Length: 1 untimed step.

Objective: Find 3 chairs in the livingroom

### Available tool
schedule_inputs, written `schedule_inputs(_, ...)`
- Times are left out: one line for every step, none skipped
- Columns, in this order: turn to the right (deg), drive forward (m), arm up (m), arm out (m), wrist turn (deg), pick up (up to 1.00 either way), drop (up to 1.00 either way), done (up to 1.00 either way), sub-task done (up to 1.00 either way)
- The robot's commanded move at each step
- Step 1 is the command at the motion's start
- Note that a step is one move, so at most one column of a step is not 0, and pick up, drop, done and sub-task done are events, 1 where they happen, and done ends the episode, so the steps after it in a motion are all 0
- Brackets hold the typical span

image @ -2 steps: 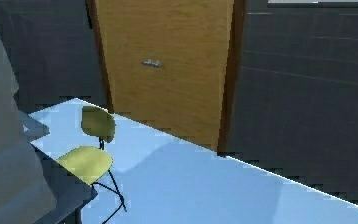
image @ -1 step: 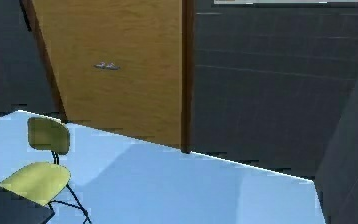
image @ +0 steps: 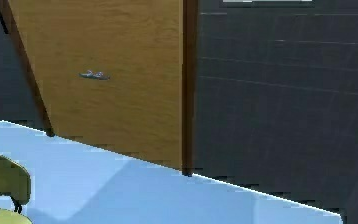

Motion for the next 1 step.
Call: schedule_inputs(-45.0,0.00,0.00,0.00,0.0,0.00,0.00,0.00,0.00)
